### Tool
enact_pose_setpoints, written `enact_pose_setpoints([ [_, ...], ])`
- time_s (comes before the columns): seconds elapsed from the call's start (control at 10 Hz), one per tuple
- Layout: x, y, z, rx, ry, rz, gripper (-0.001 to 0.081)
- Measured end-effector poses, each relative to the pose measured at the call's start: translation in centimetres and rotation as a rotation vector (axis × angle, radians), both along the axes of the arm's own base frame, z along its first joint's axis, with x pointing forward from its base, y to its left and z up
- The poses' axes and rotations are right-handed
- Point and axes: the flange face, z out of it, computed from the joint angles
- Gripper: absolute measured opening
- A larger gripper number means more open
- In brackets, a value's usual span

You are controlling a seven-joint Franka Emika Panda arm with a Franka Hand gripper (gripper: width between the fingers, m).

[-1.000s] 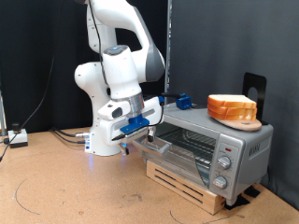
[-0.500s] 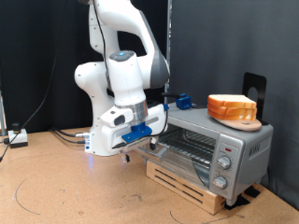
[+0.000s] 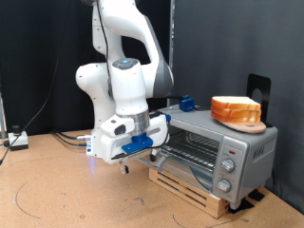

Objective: Make a piece of toast with the oven

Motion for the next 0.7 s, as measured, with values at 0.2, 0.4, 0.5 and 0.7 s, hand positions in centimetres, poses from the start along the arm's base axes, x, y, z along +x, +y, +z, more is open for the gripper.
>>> enact_pose_setpoints([
  [0.2,0.0,-1.2,-1.5,-0.043,0.012,0.001,0.0804],
  [0.4,0.2,-2.3,-3.2,-0.07,0.015,-0.013,0.0804],
  [0.5,0.3,-2.6,-3.9,-0.079,0.013,-0.015,0.0804],
  [0.7,0.4,-3.1,-5.1,-0.087,0.017,-0.021,0.0804],
])
